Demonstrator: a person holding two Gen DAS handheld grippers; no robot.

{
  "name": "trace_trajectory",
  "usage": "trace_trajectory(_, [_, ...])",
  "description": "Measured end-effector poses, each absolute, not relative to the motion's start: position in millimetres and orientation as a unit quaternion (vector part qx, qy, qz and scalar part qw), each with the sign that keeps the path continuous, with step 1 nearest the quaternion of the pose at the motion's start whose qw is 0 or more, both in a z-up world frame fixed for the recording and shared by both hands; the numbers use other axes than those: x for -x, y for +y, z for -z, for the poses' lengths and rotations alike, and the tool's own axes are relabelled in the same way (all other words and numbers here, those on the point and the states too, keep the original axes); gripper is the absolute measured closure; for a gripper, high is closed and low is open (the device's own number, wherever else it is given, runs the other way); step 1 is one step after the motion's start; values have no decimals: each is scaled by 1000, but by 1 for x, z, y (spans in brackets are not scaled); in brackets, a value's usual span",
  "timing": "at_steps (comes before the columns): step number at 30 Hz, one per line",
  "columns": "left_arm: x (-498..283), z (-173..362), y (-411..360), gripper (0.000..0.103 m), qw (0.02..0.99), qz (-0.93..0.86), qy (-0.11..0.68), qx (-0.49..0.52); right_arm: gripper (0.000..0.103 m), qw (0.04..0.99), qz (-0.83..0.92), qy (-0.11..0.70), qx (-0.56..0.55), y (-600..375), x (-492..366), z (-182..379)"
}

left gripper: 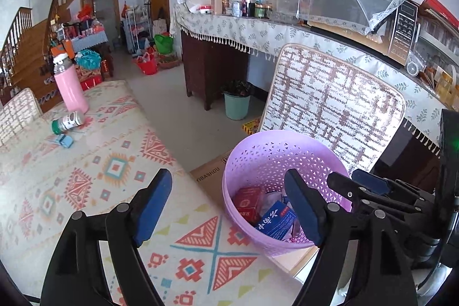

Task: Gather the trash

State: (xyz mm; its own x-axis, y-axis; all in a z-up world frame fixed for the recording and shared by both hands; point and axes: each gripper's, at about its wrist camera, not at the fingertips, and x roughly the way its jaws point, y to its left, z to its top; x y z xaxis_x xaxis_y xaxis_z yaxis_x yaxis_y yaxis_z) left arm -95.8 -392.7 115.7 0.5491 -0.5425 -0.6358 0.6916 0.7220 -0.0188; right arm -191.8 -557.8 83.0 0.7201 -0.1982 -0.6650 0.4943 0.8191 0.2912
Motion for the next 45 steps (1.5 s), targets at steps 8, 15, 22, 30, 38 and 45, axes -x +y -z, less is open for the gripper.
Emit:
trace_trajectory(8, [120,-131,-371,15,890,347,276,-107,47,904,200,312,-213,-538,207,-92])
trace_trajectory(15, [148,-151,-347,5,914,333,211,-95,47,907,204,305,-207,-524,221,-94])
trace_trajectory(22, [171,-158,-323,4,931,301,184,-96,47,911,207,299,-196,-507,231,-99])
trace_trajectory(30, [188,-149,-292,0,934,300,176,-82,42,916,216,290,-172,-480,248,-100])
trace_trajectory(38, [187,-126,-276,0,919,311,229,-73,37,915,236,290,-150,-454,265,-90])
trace_trajectory(45, [182,-106,-272,0,918,286,261,-85,36,912,242,302,-133,-440,269,-78])
